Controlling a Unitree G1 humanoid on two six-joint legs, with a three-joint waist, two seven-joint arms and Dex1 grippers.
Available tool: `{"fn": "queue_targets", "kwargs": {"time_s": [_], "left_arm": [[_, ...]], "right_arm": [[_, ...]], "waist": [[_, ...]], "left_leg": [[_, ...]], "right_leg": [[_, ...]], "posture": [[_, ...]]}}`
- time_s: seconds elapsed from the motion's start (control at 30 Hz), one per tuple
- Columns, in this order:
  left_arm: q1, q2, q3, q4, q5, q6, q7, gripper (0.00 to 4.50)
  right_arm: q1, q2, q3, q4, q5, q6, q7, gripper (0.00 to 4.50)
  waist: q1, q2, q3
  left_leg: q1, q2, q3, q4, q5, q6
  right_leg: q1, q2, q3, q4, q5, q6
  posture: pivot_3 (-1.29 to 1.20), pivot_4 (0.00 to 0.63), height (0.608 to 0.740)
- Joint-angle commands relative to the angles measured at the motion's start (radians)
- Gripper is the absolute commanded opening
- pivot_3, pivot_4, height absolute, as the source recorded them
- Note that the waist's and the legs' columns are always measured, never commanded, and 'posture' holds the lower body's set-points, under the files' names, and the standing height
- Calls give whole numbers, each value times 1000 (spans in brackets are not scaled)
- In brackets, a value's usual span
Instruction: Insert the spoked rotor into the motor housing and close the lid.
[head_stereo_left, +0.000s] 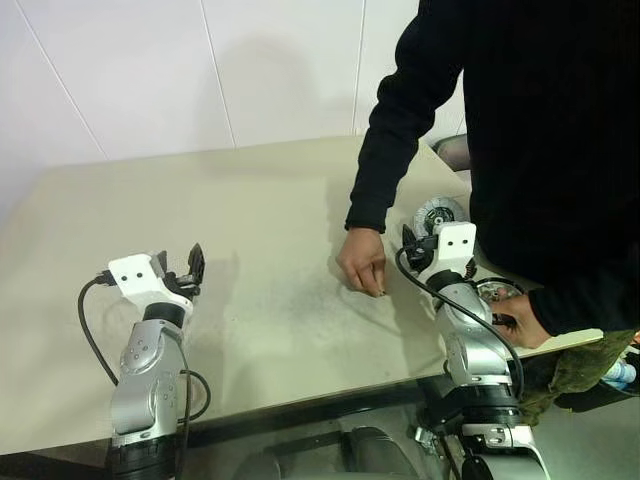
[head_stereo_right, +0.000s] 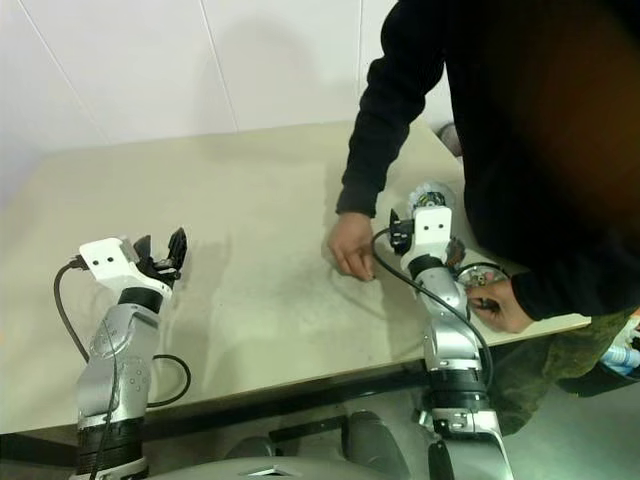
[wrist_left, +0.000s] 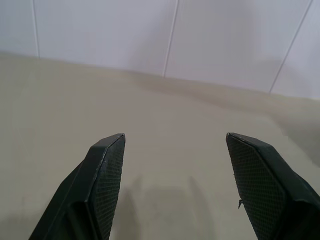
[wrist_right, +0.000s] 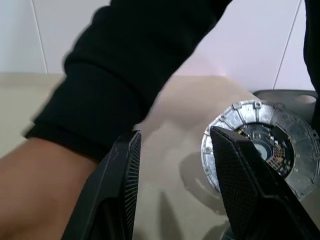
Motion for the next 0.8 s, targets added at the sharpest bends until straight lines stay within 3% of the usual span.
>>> {"fn": "queue_targets", "kwargs": {"time_s": [0.03, 0.3, 0.53, 0.8], "left_arm": [[-11, 6, 16, -8, -1, -38, -9, 3441], [-18, 19, 39, -11, -8, -49, -3, 3441], [-31, 96, 114, -14, -15, -40, 0, 3441], [-76, 96, 77, -3, -21, -19, -12, 3441]], "right_arm": [[-28, 6, 3, -17, -4, -35, -4, 2252], [-61, 4, 2, 36, -8, -71, -11, 2252], [-76, 41, 35, 103, -4, -129, 18, 2252], [-121, 71, 38, 188, -2, -183, 20, 2252]], "waist": [[1, 0, 0], [0, 0, 0], [0, 0, 0], [0, 0, 0]], "left_leg": [[0, 0, 0, 0, 0, 0], [0, 0, 0, 1, 0, 0], [1, 0, 0, 0, 0, 0], [0, 0, 0, 1, 0, 0]], "right_leg": [[0, 0, 0, 0, 0, 0], [0, 0, 0, 1, 0, 0], [0, 0, 0, 1, 0, 0], [0, 0, 0, 1, 0, 0]], "posture": [[0, 0, 740], [0, 0, 740], [0, 0, 740], [0, 0, 740]]}}
